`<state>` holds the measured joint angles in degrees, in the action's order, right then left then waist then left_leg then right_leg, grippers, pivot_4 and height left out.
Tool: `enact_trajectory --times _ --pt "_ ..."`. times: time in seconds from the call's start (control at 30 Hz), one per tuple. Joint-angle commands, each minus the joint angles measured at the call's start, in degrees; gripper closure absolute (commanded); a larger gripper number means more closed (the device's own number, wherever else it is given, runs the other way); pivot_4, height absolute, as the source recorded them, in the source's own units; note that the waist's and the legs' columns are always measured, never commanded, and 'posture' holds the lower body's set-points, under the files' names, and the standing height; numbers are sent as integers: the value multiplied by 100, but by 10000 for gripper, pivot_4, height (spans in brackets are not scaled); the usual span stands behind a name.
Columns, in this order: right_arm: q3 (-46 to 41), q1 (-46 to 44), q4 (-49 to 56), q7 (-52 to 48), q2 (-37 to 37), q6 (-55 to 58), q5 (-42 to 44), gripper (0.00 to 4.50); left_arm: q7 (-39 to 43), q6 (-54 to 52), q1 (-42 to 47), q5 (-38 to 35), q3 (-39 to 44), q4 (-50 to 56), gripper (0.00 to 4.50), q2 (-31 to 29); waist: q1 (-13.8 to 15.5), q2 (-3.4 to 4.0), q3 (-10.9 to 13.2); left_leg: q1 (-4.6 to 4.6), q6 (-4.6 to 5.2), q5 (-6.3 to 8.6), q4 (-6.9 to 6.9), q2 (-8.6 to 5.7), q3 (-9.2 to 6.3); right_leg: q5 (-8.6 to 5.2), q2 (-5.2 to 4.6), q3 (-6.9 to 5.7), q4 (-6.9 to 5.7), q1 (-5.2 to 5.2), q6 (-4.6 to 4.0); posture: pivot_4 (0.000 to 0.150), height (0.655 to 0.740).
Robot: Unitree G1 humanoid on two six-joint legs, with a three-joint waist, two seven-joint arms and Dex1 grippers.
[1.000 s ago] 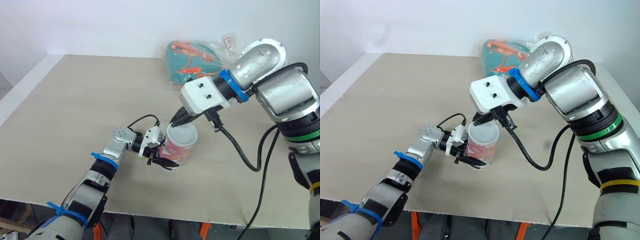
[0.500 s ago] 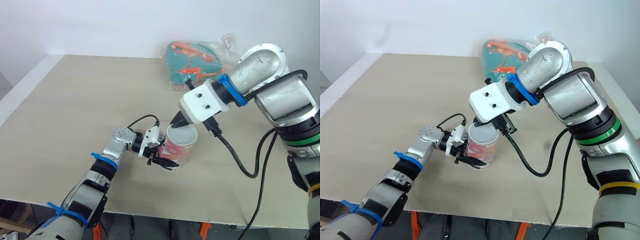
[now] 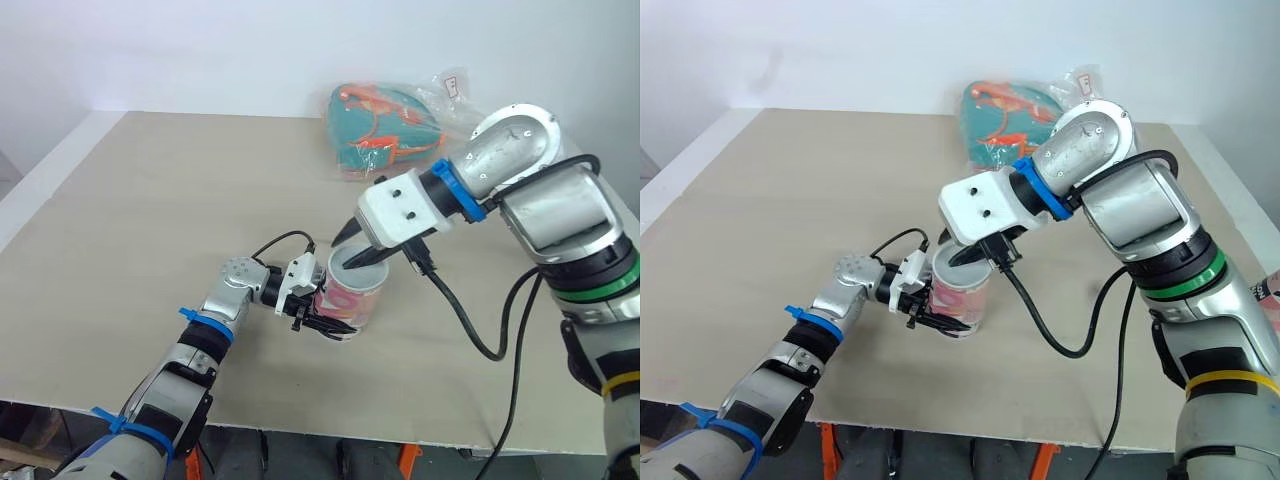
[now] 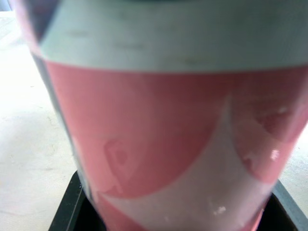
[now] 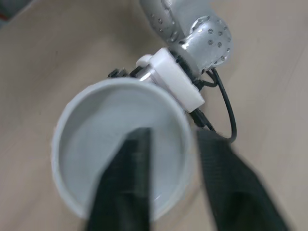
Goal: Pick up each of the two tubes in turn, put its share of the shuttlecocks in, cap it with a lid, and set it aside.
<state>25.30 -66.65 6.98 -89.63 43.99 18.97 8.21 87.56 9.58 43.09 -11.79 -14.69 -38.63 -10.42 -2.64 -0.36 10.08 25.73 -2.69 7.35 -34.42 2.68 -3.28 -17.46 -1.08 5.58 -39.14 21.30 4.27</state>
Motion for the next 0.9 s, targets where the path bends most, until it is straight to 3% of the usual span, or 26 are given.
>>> enact_trajectory --times 0.03,0.07,0.3,0.57,0.67,0.73,0.77,0.83,0.9 --pt "44 9 -12 -93 -160 204 45 8636 -142 -88 -19 23 90 -16 23227 -77 0 0 0 0 0 0 0 0 0 0 0 0 0 0 0 1500 7400" --pt "-31 -49 -43 -103 -197 336 107 4711 -148 -84 -12 24 92 -25 23227 -70 0 0 0 0 0 0 1 0 0 0 0 0 0 0 0 1500 7400" --pt "-623 -547 -368 -194 -270 1034 687 4711 -165 -82 -1 29 98 -48 23227 -28 -1 1 2 1 0 0 1 0 1 2 0 2 -1 3 -2 1500 7400" --pt "-694 -581 -309 -287 369 1181 1273 4711 -174 -72 4 41 108 -76 23227 -9 -3 1 3 3 0 0 5 0 2 -1 -1 3 0 7 -2 1500 7400" --pt "-645 -515 -185 -287 500 1158 1391 11851 -162 -60 13 48 115 -106 23227 -14 -3 1 3 3 0 0 4 0 2 0 -1 3 0 7 -1 1500 7400" --pt "-601 -470 -126 -287 541 1128 1410 21844 -159 -56 27 52 117 -126 23227 -14 -3 1 3 3 0 0 4 0 3 0 -1 5 0 7 -1 1500 7400" --pt "-533 -395 -56 -287 568 1080 1385 23155 -160 -51 39 51 121 -138 23227 -12 -3 1 3 3 0 0 4 0 3 0 -1 4 0 7 0 1500 7400" --pt "-456 -272 58 -287 578 1044 1362 34168 -167 -44 51 48 131 -151 23227 -10 -3 0 3 3 0 0 4 0 3 -1 -1 4 0 7 0 1500 7400" --pt "-394 -212 83 -287 611 984 1303 39821 -176 -30 53 54 133 -164 23227 -12 -3 0 3 3 0 0 4 0 3 -1 -1 4 0 7 0 1500 7400"
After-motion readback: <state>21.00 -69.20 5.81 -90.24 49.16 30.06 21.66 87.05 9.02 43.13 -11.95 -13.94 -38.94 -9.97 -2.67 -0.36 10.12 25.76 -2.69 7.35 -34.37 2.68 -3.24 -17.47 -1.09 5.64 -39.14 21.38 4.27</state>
